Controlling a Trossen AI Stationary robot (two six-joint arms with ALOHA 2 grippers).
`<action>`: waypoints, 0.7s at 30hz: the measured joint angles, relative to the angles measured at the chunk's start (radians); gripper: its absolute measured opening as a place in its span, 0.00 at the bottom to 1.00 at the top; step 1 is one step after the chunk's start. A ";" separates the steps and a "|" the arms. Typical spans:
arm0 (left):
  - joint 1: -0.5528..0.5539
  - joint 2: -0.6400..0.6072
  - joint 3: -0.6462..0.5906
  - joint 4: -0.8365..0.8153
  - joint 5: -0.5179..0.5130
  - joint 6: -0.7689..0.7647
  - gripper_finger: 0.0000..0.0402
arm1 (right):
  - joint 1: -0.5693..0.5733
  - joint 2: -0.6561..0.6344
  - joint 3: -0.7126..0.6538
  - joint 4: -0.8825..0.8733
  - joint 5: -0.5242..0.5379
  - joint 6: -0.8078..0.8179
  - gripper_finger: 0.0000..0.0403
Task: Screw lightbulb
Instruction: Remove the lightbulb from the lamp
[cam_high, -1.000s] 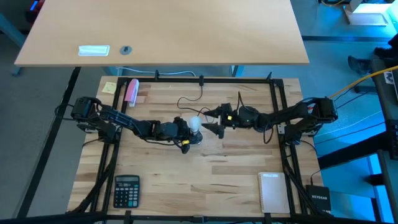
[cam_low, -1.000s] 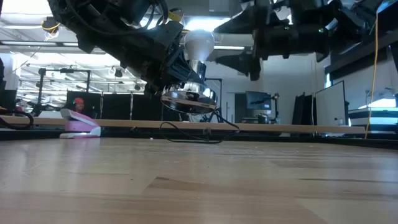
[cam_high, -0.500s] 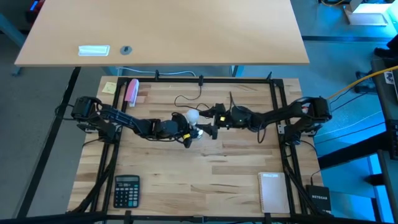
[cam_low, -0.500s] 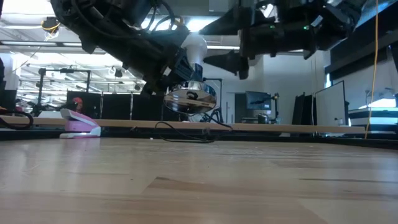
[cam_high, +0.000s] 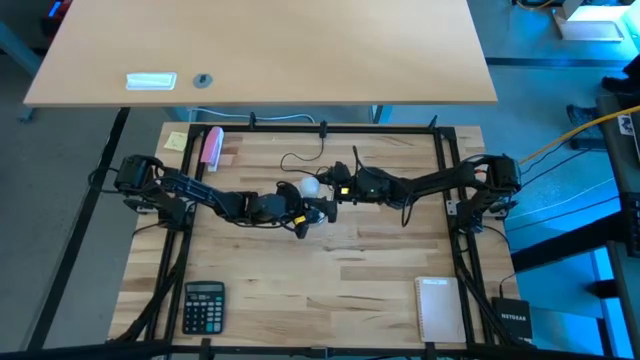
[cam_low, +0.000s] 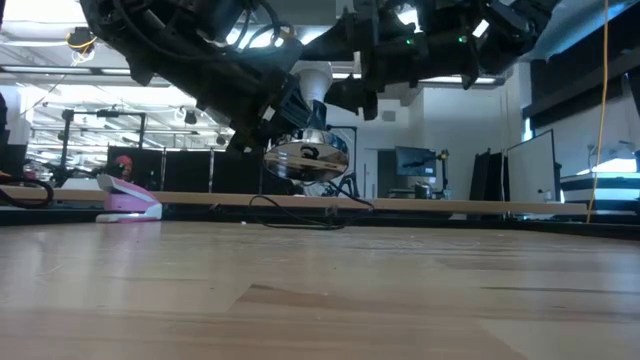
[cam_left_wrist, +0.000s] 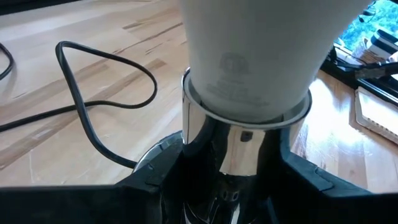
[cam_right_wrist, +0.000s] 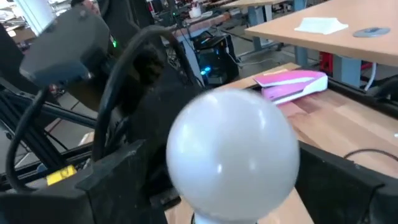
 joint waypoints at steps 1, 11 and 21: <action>0.000 0.000 0.000 -0.001 0.000 0.000 0.42 | 0.000 -0.002 0.000 0.002 0.000 -0.002 0.89; -0.014 0.000 -0.002 0.000 0.042 0.064 0.42 | 0.000 -0.006 0.001 -0.014 -0.082 -0.017 0.61; -0.045 0.000 0.004 0.215 0.581 0.230 0.42 | 0.003 -0.030 0.004 0.134 -0.698 0.006 0.61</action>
